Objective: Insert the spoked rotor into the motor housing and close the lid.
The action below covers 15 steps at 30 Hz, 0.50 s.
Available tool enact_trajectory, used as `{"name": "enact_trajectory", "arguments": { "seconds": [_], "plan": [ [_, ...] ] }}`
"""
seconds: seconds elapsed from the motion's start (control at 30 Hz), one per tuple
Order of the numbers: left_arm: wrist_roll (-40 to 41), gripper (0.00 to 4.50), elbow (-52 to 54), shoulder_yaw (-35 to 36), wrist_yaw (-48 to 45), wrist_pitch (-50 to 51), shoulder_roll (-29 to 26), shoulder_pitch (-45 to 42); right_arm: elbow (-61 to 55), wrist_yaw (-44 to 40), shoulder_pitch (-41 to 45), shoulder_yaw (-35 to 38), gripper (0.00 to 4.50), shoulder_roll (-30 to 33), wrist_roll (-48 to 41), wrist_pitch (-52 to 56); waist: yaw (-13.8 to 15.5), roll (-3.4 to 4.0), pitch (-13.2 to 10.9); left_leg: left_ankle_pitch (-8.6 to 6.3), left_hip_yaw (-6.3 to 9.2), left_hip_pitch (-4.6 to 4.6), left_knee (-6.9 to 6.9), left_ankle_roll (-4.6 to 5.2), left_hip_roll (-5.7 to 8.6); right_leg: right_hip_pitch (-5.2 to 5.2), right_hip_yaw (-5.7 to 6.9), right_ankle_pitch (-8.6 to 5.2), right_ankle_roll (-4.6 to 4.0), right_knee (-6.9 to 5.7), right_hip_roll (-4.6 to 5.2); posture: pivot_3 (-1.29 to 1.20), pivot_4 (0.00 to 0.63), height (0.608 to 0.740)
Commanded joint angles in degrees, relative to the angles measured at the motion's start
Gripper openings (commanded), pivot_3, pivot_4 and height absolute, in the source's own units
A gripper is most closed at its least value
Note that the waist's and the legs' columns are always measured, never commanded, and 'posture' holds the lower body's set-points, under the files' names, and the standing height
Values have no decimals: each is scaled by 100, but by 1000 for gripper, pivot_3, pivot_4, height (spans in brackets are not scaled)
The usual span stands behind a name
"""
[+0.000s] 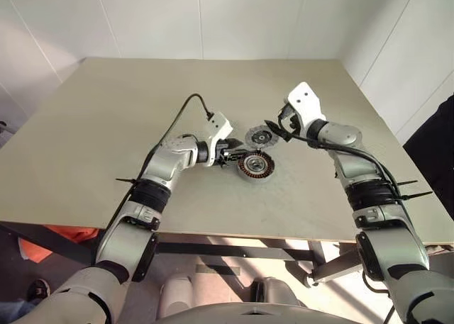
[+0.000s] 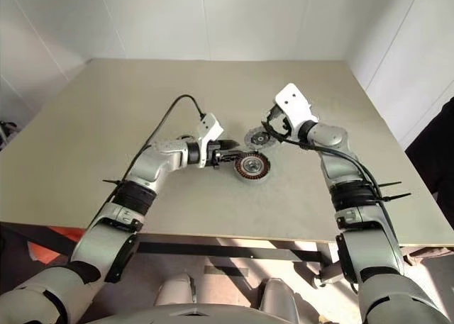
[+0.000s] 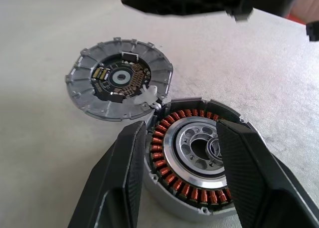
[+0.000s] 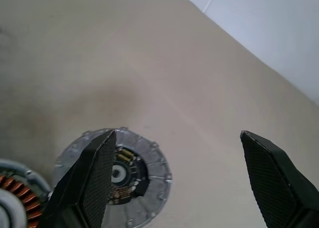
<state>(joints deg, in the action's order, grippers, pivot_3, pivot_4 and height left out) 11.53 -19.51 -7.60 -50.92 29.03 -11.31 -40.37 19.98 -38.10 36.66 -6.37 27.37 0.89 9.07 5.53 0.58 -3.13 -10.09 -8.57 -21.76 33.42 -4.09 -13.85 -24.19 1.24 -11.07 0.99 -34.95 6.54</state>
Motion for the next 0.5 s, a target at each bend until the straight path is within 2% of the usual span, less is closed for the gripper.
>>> {"name": "enact_trajectory", "arguments": {
  "seconds": [0.03, 0.13, 0.33, 0.5],
  "plan": [
    [375, 2358, 1057, 391, 199, 405, -222, 210, -658, -367, -150, -53, 4500, 113, -149, 103, -1, 0, 0, 0, 0, 0, 0, 0, 0, 0, 0, 0, 0, 1, 0, 0, 0, 740],
    [498, 2394, 1663, 596, 424, 671, -447, 531, -796, -523, -211, -86, 3888, 102, -182, 187, -10, 1, 0, 1, 0, 2, 0, -3, 0, 0, -1, 0, 0, -1, 0, 0, 0, 740],
    [840, 2394, 2619, 1086, 856, 1130, -858, 1144, -957, -786, -272, -198, 1798, 193, -111, 291, -18, 1, 0, 5, 0, 14, -6, -12, -3, 7, -1, 0, 1, -3, -2, 0, 0, 740],
    [1043, 2394, 2951, 1402, 1151, 1310, -1078, 1512, -1401, -1490, -586, -403, 1798, 516, -236, 286, -7, 1, 0, 5, 1, 13, -7, -13, -3, 9, 0, 0, 1, 1, -3, 0, 0, 740]
  ]
}}
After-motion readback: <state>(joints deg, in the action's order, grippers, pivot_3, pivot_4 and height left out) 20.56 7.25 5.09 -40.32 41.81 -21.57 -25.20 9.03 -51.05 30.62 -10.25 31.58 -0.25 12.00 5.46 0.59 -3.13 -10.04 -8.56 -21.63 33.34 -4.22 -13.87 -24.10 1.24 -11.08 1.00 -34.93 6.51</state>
